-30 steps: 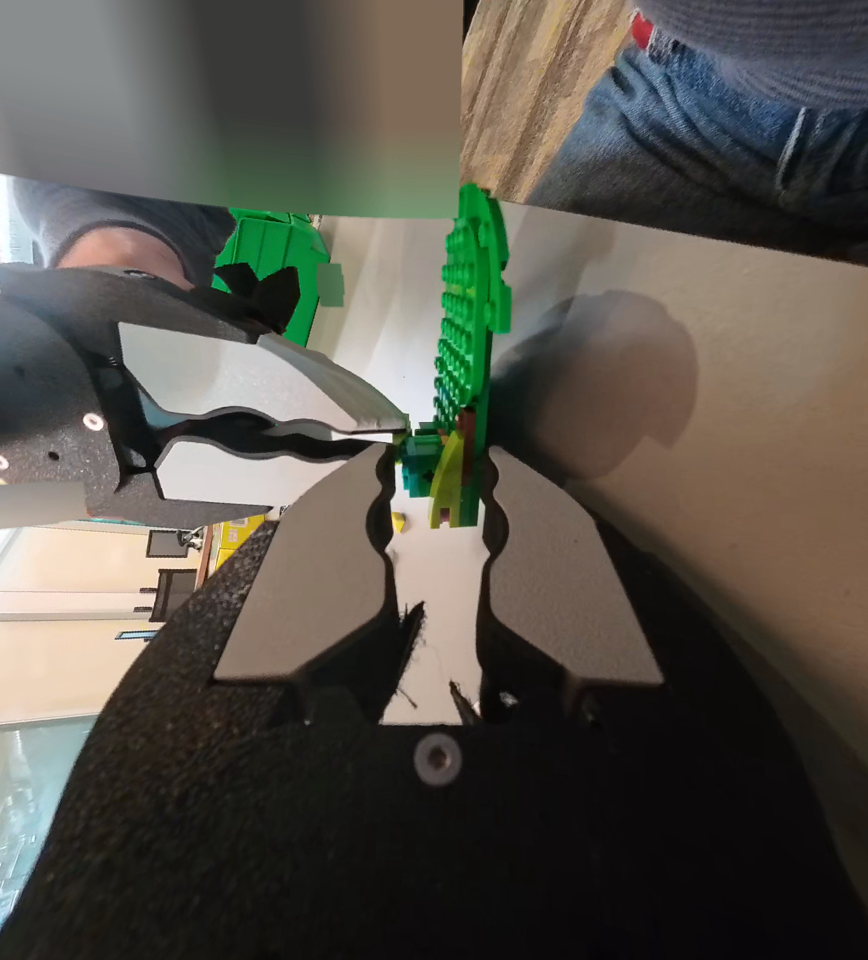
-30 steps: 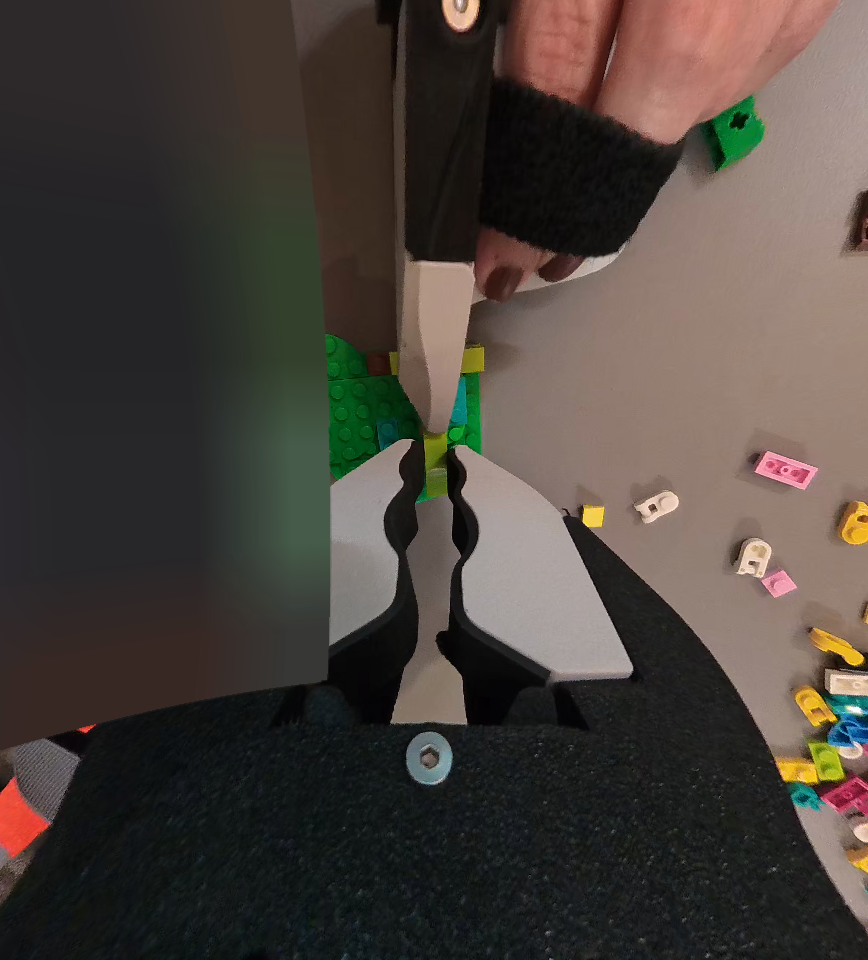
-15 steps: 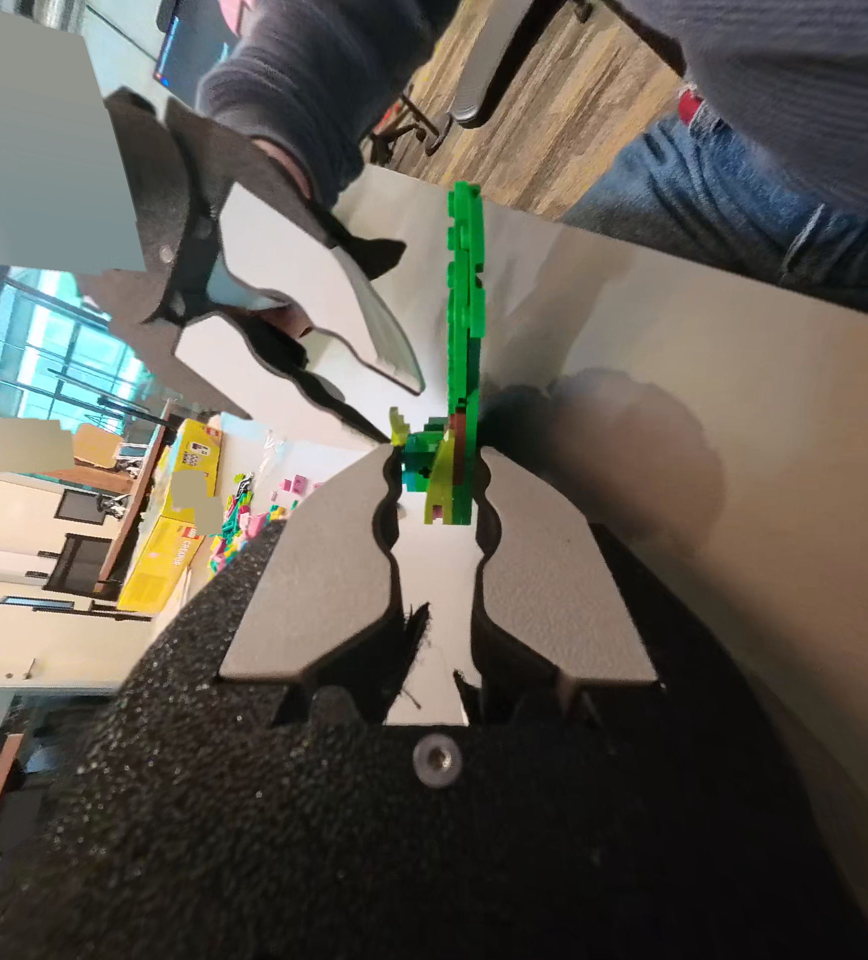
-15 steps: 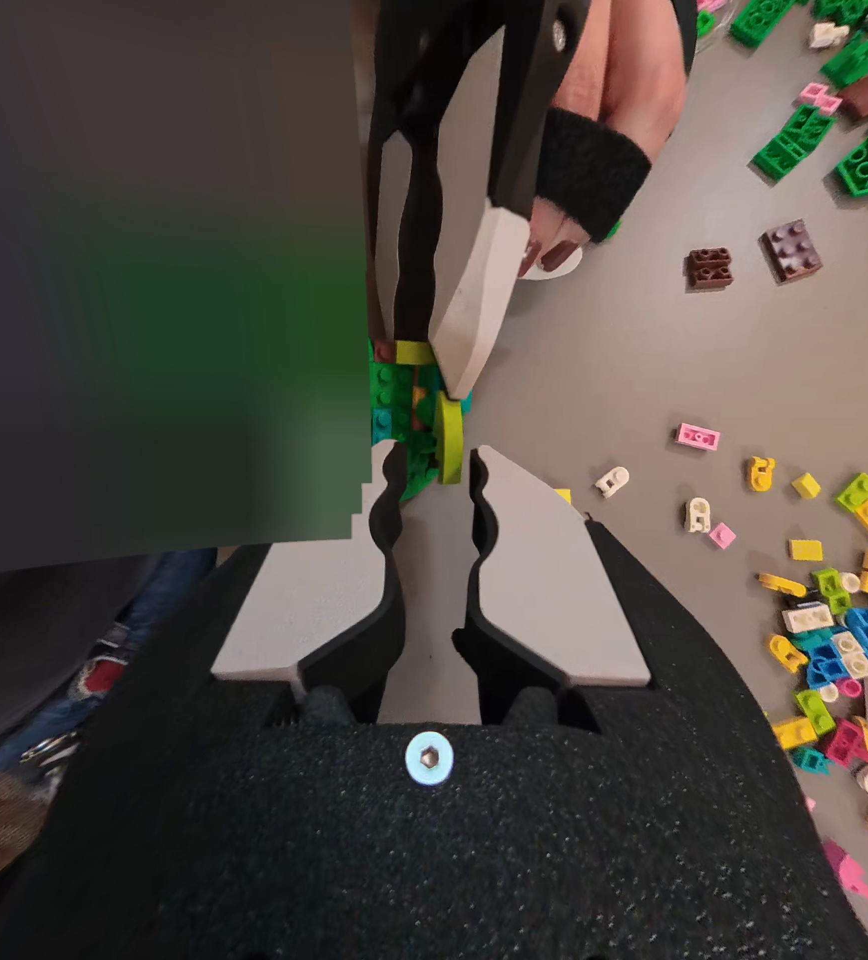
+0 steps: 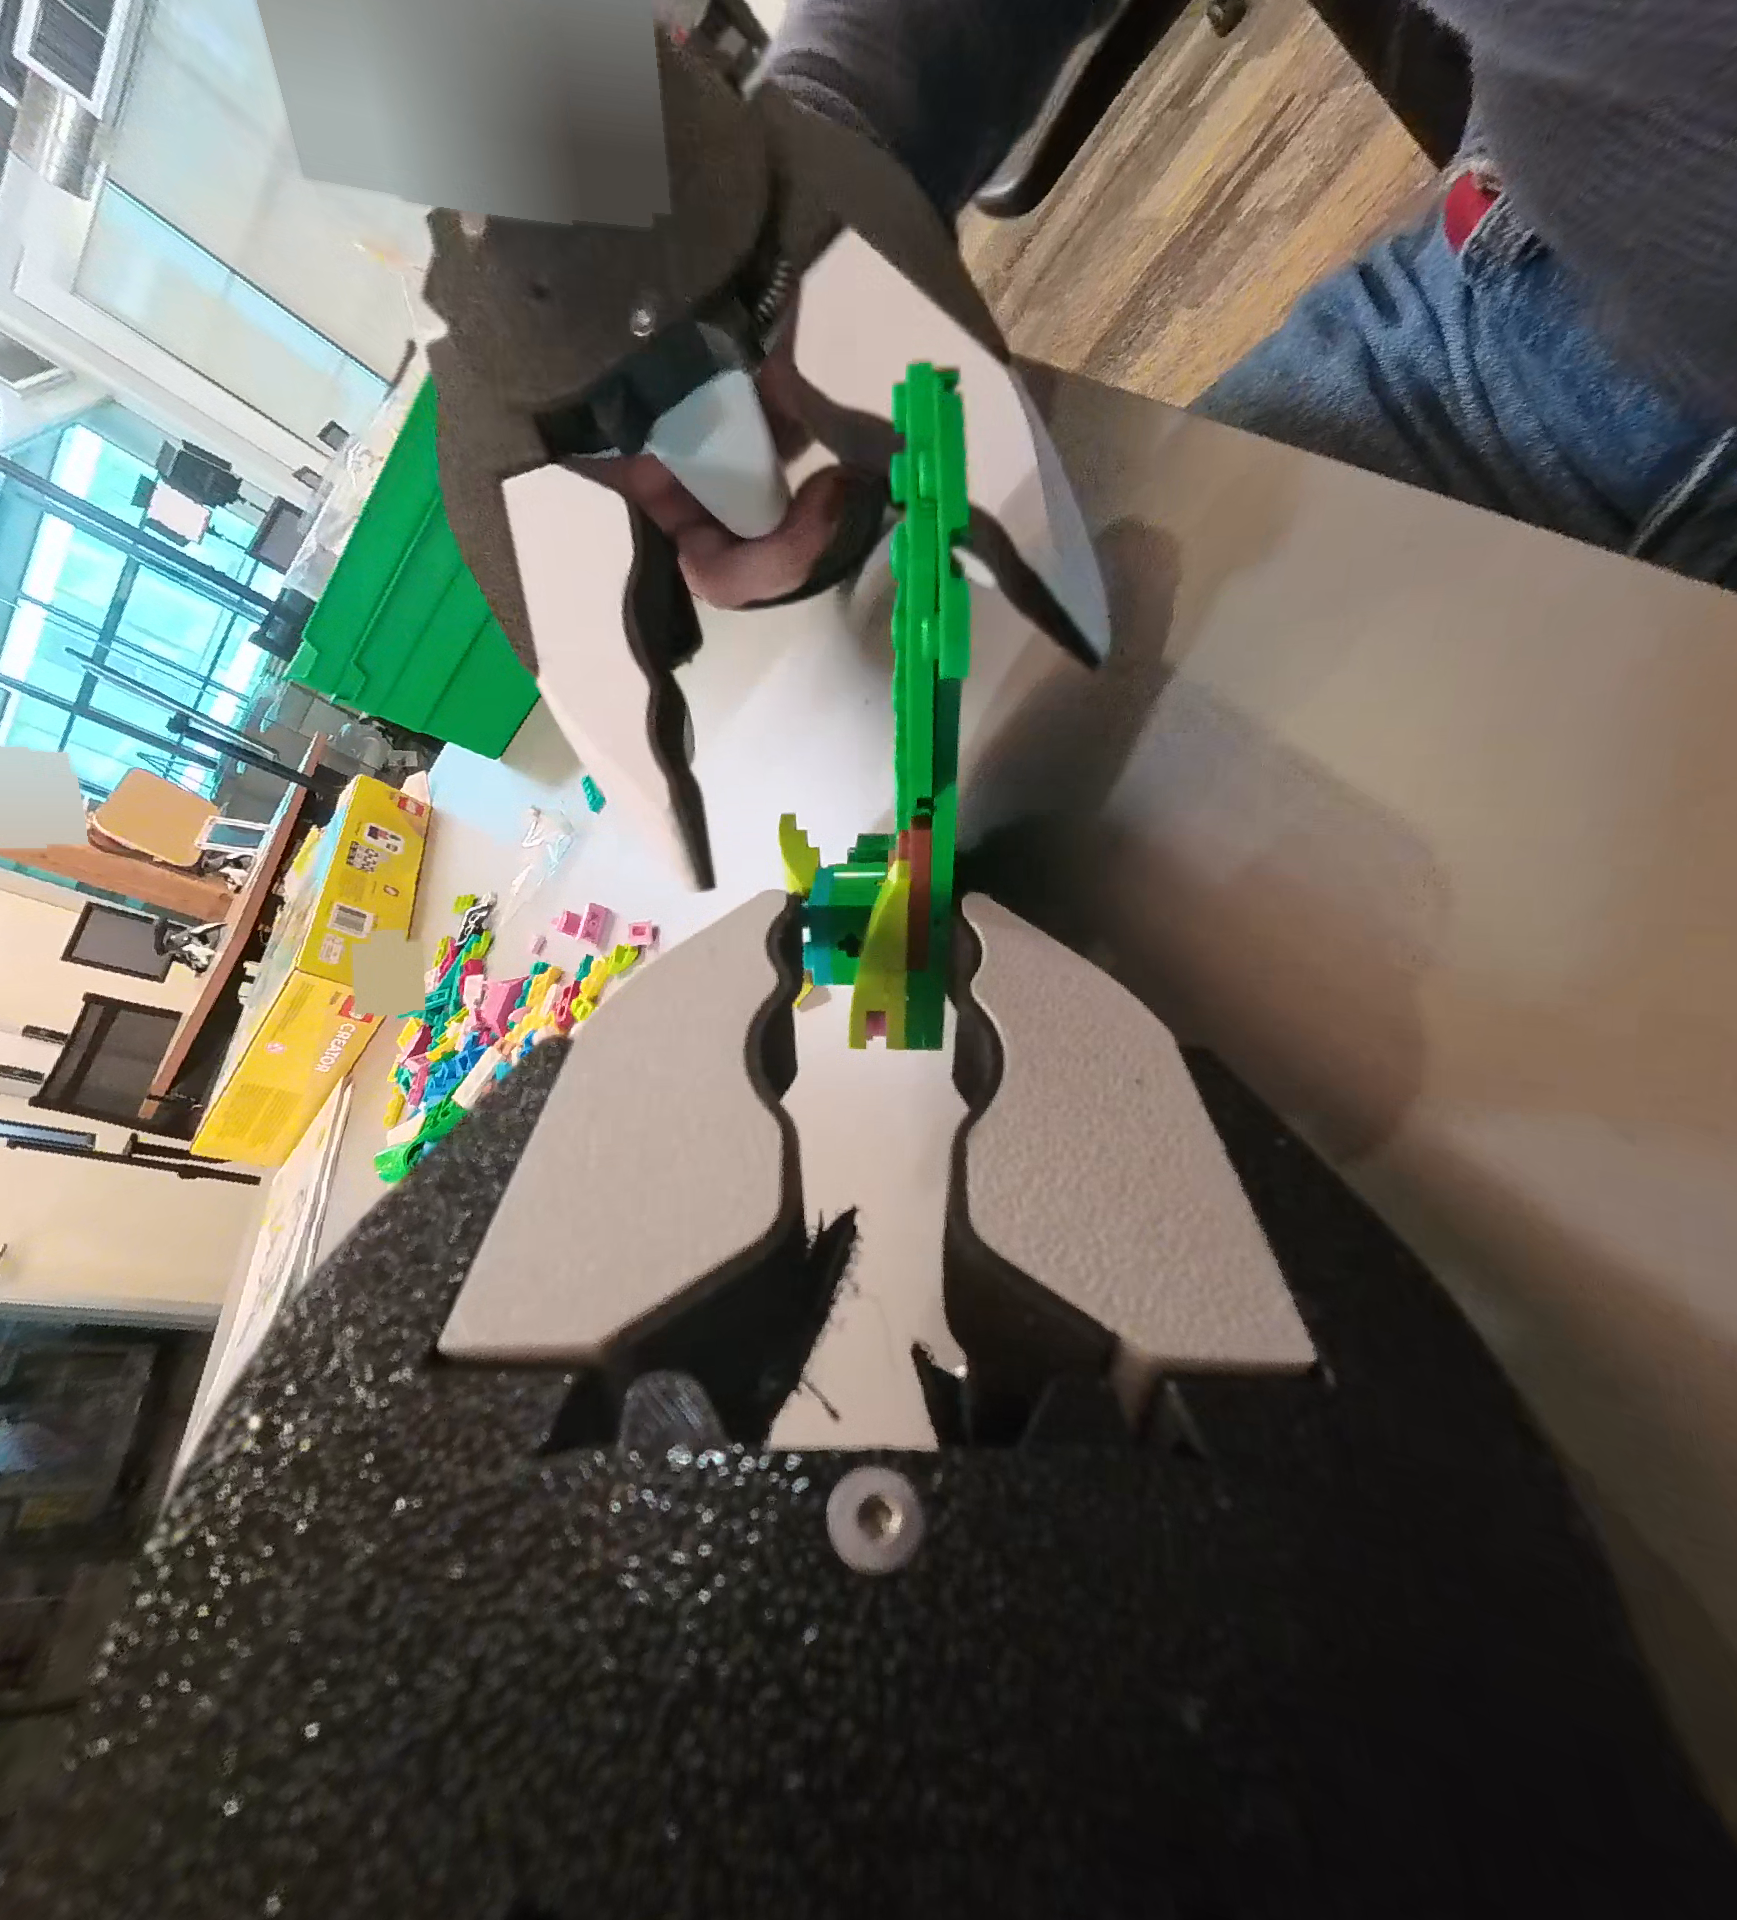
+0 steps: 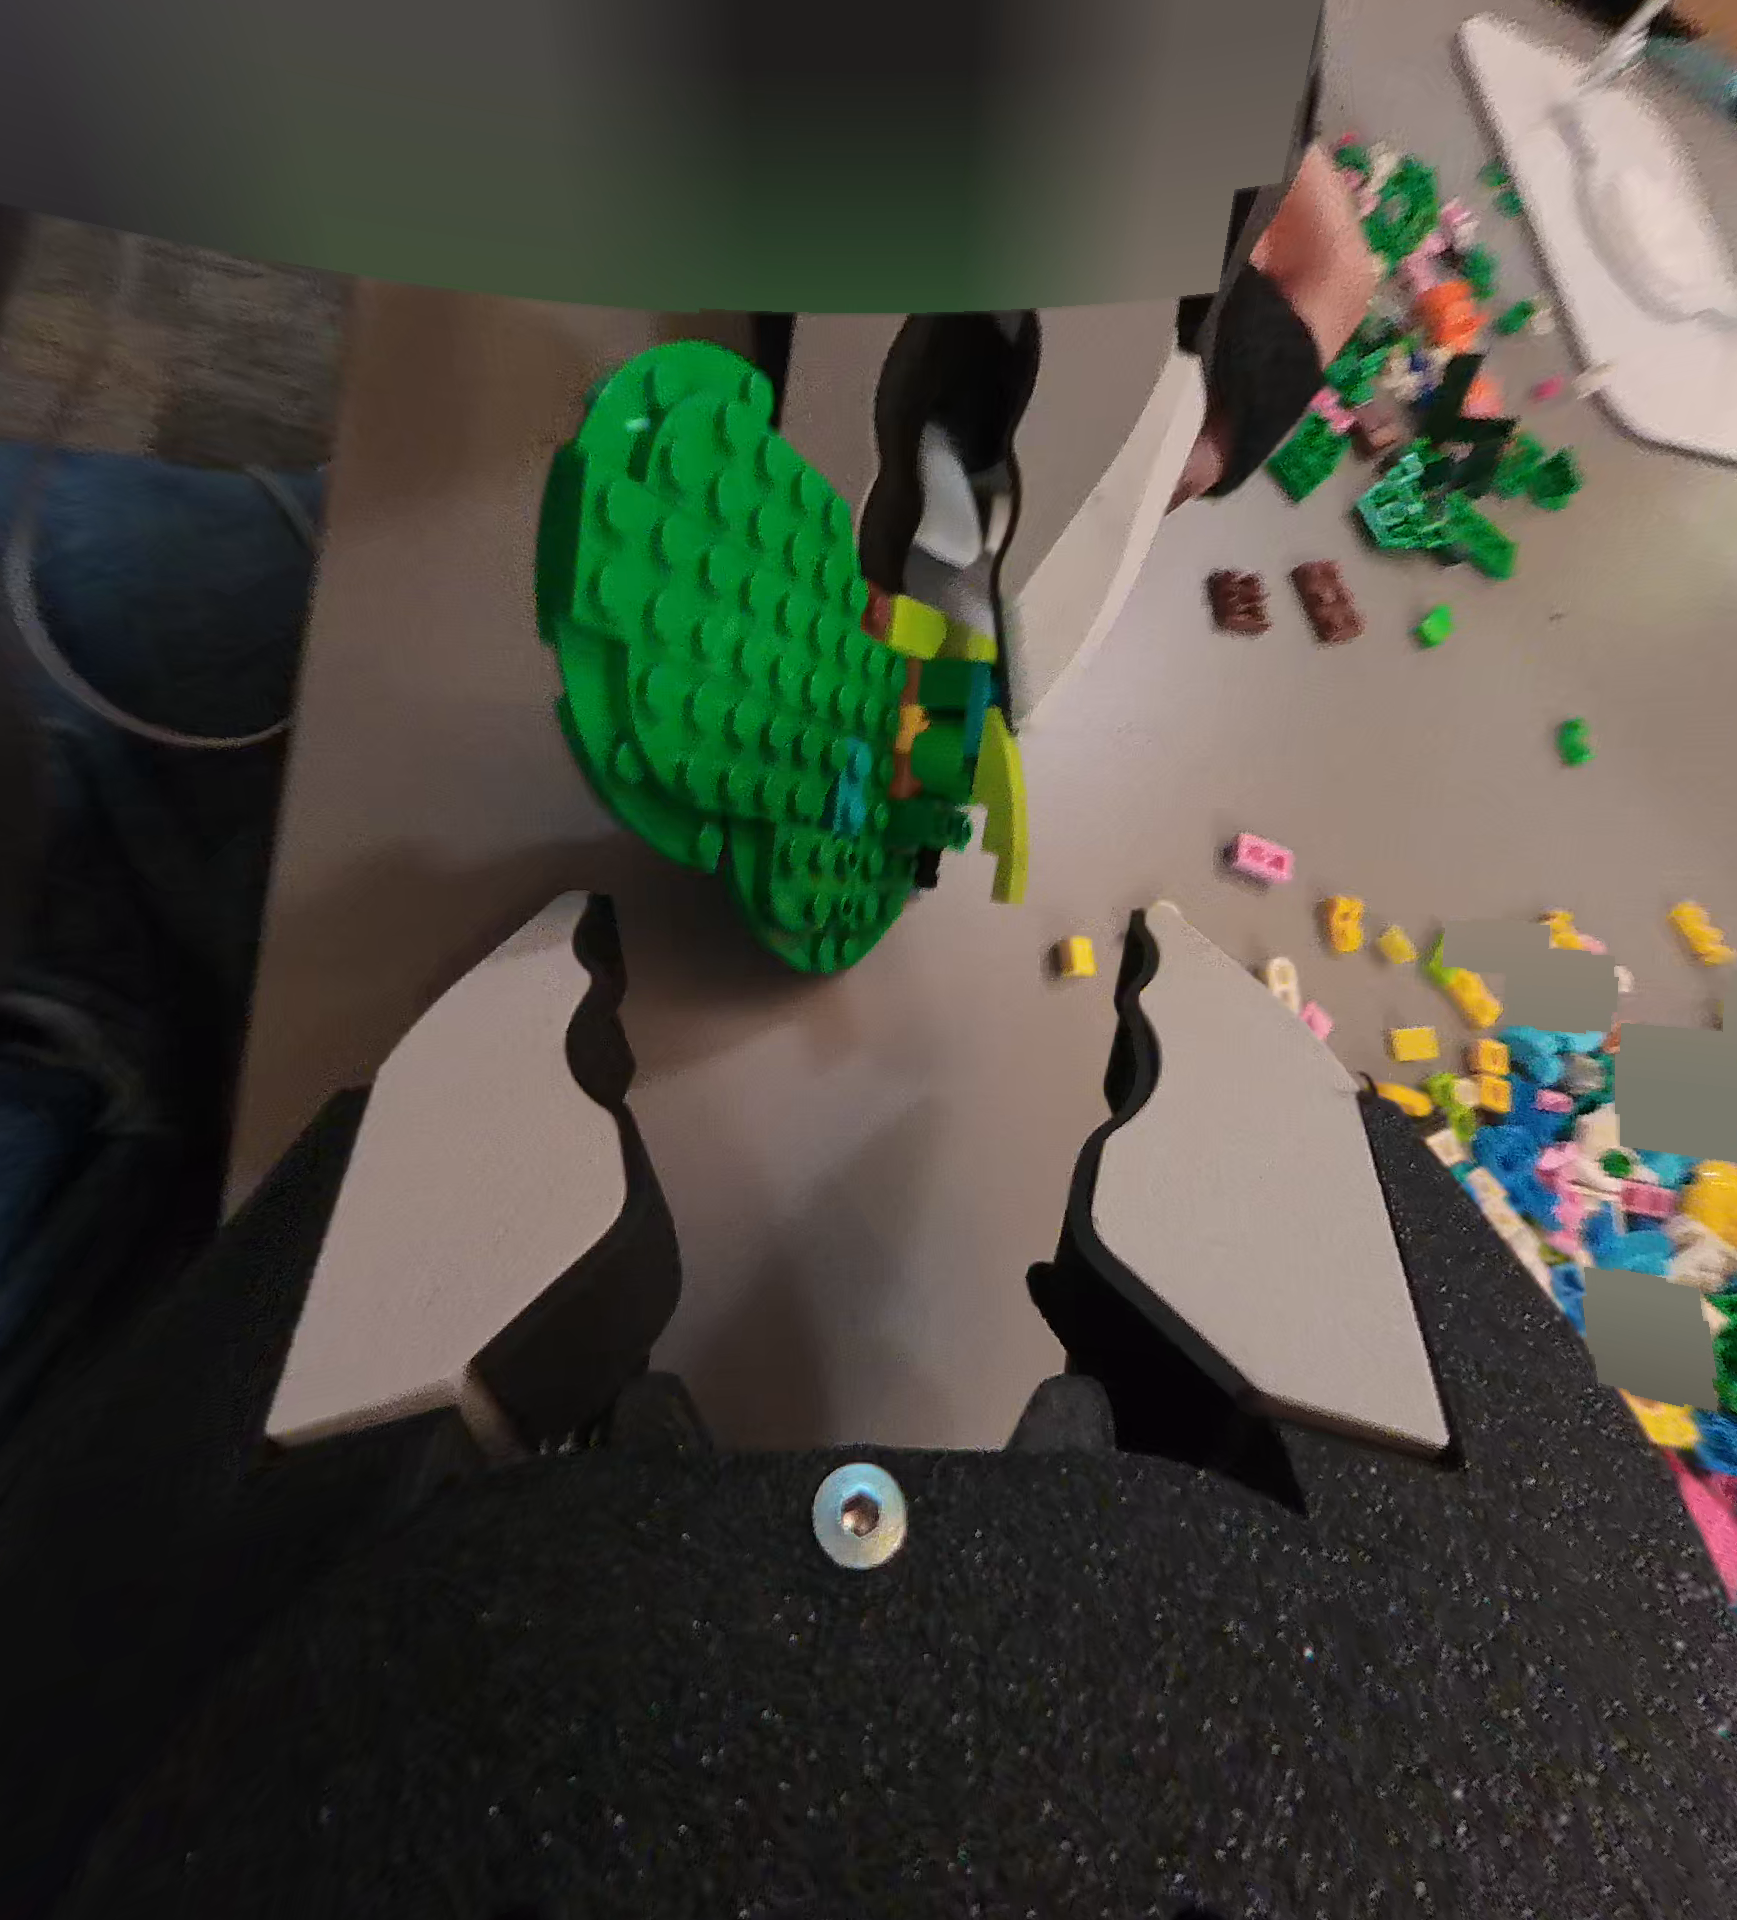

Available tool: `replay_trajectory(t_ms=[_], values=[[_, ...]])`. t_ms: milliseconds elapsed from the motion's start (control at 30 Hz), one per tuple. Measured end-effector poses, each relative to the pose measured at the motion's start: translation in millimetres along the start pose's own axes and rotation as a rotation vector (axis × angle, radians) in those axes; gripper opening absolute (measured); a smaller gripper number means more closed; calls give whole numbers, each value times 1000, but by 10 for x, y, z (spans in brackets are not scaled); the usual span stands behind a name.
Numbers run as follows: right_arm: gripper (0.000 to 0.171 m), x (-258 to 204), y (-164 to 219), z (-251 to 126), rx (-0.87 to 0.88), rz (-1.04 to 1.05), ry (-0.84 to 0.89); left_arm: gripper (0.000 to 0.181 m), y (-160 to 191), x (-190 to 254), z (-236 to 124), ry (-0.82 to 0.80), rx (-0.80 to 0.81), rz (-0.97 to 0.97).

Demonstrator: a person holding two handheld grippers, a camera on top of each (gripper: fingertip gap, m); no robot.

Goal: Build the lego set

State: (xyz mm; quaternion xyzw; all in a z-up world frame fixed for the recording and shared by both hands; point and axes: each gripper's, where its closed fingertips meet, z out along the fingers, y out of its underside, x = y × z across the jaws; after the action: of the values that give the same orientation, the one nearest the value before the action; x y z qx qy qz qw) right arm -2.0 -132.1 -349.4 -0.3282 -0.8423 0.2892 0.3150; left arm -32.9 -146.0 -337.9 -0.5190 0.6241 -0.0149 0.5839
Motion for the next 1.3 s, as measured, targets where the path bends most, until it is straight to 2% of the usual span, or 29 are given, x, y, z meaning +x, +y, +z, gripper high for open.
replay_trajectory(t_ms=[100, 200, 300, 333, 467, 700, 1000, 1133, 1200, 1267, 1300], values=[[81, 109, -78, 90, 14, -25, 92, 26, 14, -12, 18, -4, -2, -13], [69, 108, -108, 150, 10, -31, 76, 25, 47, -20, 24, -8, -15, -18], [65, 110, -98, 165, -2, -33, 65, 25, 49, -33, 48, -8, -17, -24], [65, 114, -83, 158, -11, -48, 64, 25, 49, -39, 52, -9, -16, -26], [84, 60, -49, 104, -23, -66, 7, 25, 70, -65, 68, -18, -27, -33], [94, 82, -116, 157, 33, -1, -1, 25, 75, -129, 75, -48, -17, -79], [48, 301, -294, 135, 154, -27, 172, 25, -98, -208, 0, -90, 91, -96], [40, 319, -377, 114, 200, -53, 200, 25, -156, -242, -42, -92, 140, -135], [31, 324, -405, 96, 219, -60, 210, 29, -193, -247, -57, -87, 168, -150], [22, 318, -425, 97, 228, -71, 215, 15, -262, -210, -63, -73, 200, -125], [21, 308, -422, 112, 221, -83, 211, 15, -271, -186, -51, -69, 196, -109]])
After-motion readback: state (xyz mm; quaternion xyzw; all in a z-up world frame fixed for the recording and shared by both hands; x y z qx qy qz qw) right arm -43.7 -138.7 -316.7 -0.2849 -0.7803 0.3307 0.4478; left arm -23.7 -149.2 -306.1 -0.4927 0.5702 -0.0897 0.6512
